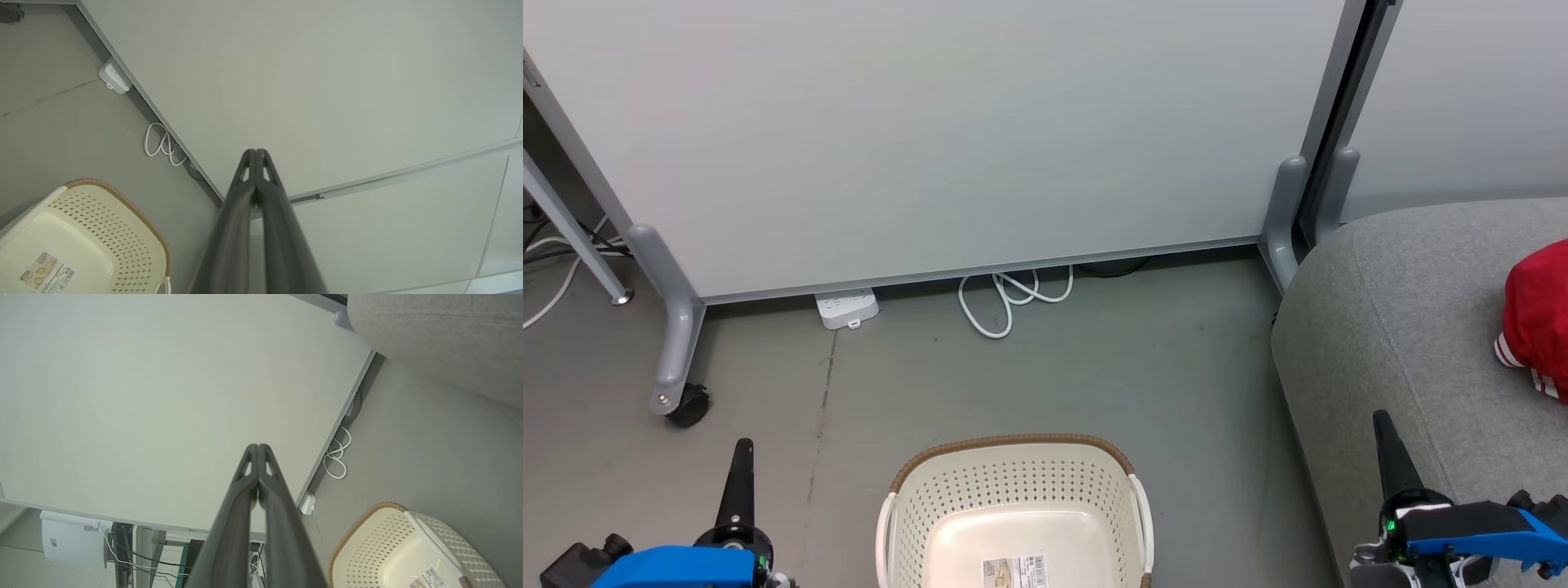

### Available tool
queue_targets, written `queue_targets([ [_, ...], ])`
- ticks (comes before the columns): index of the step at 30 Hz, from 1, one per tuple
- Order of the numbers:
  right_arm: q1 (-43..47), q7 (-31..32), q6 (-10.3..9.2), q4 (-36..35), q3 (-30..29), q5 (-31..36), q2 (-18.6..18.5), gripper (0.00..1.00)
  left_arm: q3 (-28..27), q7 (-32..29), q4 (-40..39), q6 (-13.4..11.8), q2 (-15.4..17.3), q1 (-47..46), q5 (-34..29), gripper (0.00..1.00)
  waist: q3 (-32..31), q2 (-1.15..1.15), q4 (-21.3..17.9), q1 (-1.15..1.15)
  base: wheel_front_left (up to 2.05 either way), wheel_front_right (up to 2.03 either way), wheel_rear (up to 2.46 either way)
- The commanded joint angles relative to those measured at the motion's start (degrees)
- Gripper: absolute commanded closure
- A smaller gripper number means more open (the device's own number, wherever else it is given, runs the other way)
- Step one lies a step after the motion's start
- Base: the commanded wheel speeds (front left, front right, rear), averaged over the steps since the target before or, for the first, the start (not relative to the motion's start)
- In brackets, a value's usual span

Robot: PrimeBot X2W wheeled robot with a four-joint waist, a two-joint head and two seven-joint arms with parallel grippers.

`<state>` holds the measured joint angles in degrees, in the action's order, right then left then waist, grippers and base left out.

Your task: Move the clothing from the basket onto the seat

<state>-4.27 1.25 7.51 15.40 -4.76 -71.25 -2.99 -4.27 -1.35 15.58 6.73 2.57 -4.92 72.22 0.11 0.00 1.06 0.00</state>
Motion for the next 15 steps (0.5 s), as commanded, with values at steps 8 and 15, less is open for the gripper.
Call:
queue_targets([
  [8, -1.6, 1.2, -0.02, -0.8, -0.5, -4.7, 0.1, 1.0, -0.8, -1.2, -0.8, 0.5, 0.4, -1.4, 4.4, 1.0, 0.0, 0.0, -0.2, 0.0, 0.0, 0.0, 0.0],
  [15, -1.8, 2.2, -0.02, -1.0, -0.8, -8.2, 0.1, 1.0, -1.1, -2.1, -1.0, 0.5, 0.4, -1.4, 7.7, 1.0, 0.0, 0.0, -0.3, 0.0, 0.0, 0.0, 0.0],
])
